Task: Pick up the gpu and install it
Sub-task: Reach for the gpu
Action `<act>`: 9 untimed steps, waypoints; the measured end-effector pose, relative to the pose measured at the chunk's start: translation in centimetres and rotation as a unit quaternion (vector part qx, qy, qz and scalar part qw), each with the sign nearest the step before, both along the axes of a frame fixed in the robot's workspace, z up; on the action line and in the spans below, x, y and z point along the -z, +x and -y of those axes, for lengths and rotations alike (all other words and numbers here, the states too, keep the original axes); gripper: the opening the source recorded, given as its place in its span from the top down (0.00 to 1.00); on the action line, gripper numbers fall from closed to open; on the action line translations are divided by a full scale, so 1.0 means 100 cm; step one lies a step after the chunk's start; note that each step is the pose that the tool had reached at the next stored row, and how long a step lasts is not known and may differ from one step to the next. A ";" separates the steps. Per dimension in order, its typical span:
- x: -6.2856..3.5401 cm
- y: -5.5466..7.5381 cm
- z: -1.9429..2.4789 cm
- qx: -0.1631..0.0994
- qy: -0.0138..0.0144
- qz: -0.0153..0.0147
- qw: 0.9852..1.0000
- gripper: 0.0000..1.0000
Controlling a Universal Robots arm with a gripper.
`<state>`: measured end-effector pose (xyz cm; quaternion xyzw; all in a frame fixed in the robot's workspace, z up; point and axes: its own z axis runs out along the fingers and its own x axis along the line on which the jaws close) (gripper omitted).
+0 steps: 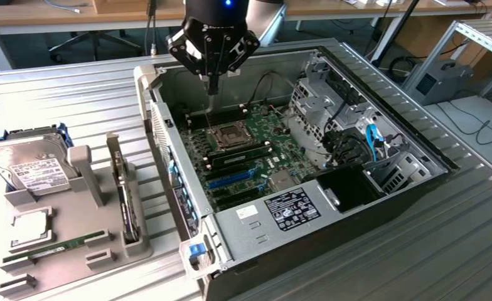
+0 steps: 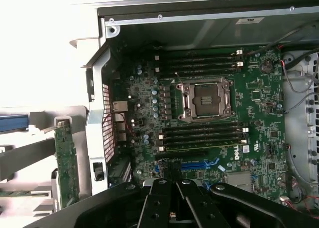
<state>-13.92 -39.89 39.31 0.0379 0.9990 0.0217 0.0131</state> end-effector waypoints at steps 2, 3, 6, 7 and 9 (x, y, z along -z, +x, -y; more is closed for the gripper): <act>0.0000 0.000 0.0000 0.000 0.000 0.000 1.000 0.89; 0.0000 -0.001 0.0000 0.000 0.000 0.000 1.000 0.89; 0.0001 -0.003 0.0000 0.000 0.000 0.000 1.000 0.89; 0.0001 -0.005 0.0000 0.000 0.000 0.000 1.000 0.89; 0.0003 -0.009 0.0000 0.000 0.000 0.000 1.000 0.89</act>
